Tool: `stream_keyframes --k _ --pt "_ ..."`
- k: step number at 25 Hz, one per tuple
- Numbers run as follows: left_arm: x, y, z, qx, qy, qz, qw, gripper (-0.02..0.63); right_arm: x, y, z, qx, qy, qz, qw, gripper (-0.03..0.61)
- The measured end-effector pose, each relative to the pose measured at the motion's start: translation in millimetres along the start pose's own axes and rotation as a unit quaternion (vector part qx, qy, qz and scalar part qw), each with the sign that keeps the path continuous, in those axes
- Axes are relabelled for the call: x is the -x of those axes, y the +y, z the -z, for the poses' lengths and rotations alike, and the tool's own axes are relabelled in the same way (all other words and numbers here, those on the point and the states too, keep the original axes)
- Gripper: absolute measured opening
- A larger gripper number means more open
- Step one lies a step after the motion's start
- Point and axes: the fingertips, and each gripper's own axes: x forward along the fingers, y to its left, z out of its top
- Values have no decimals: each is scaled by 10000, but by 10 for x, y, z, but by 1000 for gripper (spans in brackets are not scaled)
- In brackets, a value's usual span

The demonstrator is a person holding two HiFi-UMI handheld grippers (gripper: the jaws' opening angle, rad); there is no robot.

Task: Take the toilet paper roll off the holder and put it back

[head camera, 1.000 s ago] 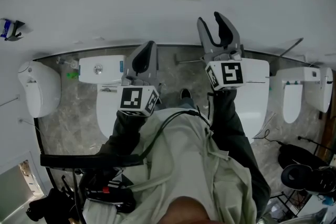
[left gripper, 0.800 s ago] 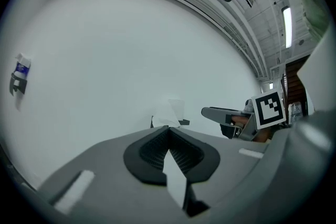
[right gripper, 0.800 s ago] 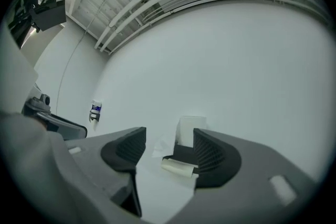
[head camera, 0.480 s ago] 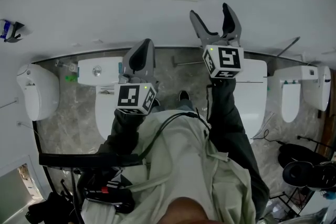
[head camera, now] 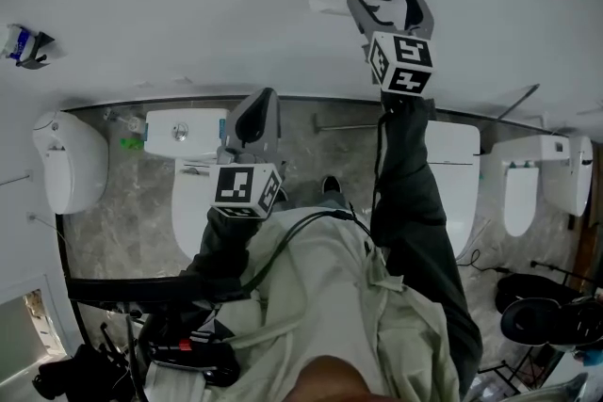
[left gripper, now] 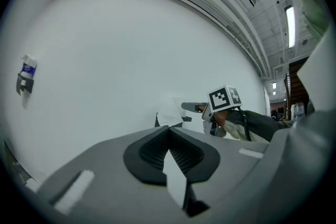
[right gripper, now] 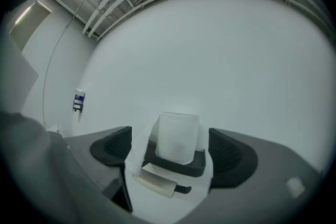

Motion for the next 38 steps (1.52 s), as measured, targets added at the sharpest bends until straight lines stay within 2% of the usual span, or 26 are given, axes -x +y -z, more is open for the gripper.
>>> stream_keyframes --k 11,16,19,27,38 --pt "74 337 -20 -62 -5 -391 9992 6 -796 -95 7 345 536 61 9979 449" --pt "58 508 -71 -110 -97 -541 9984 6 -962 -285 50 373 662 411 9963 449" --pt "44 542 -91 -92 -120 -585 9982 6 -967 -363 49 292 718 444 9960 449" --pt "-69 413 -96 -91 -88 -384 9992 6 -906 -418 -19 168 595 1013 9929 453" --pt "-202 458 -38 34 -6 -383 9993 7 -955 -436 -10 -39 270 445 9986 465"
